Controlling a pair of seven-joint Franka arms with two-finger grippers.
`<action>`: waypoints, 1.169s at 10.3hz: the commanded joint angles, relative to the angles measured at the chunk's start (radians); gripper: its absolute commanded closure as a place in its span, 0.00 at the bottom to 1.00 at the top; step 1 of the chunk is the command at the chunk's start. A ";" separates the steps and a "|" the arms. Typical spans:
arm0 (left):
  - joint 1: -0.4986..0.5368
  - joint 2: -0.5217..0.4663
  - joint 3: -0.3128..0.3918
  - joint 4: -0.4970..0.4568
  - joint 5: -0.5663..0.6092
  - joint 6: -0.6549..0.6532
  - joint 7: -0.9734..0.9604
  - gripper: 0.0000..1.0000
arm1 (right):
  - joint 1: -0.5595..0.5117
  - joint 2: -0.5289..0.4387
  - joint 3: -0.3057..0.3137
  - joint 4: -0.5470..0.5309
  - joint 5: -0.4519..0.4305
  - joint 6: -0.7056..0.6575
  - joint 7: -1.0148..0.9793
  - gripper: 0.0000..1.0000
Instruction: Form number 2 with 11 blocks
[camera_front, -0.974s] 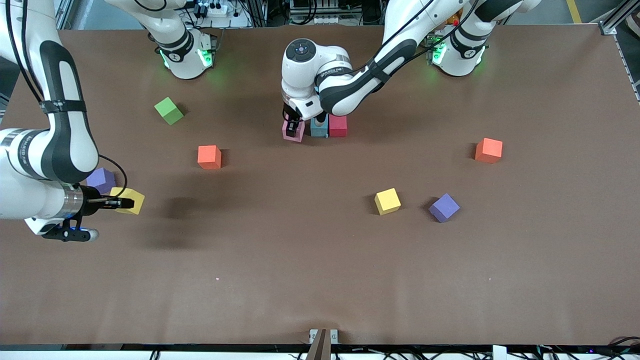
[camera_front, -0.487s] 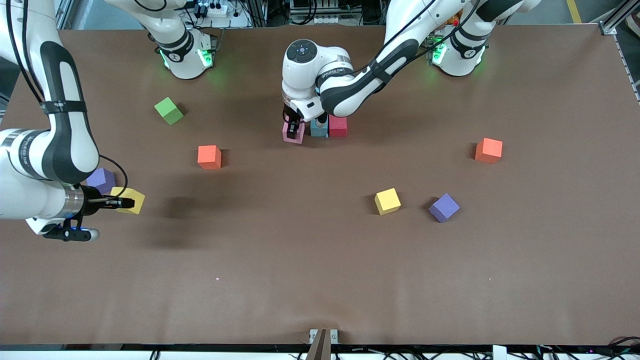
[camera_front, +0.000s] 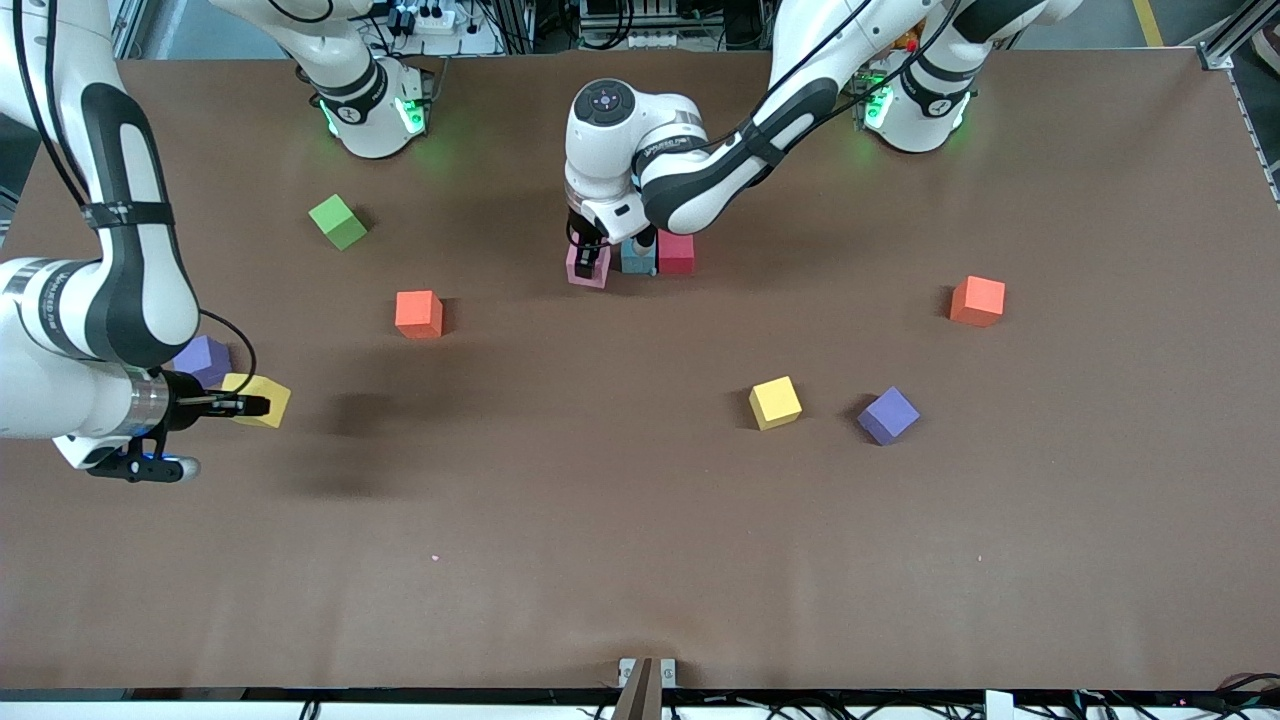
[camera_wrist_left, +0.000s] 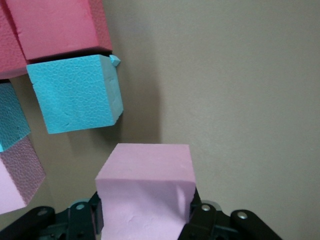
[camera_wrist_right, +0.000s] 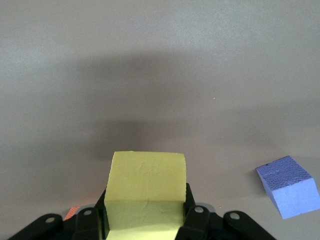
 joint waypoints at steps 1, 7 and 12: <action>-0.028 0.015 0.007 -0.009 0.044 0.009 -0.166 0.93 | -0.013 -0.005 0.015 -0.004 -0.013 0.000 0.018 0.66; -0.049 0.030 0.008 -0.020 0.026 0.013 -0.208 0.94 | -0.011 -0.003 0.015 -0.012 -0.007 0.001 0.018 0.66; -0.037 0.030 0.008 -0.057 0.024 0.054 -0.319 0.94 | -0.014 0.013 0.015 -0.015 -0.007 0.001 0.015 0.66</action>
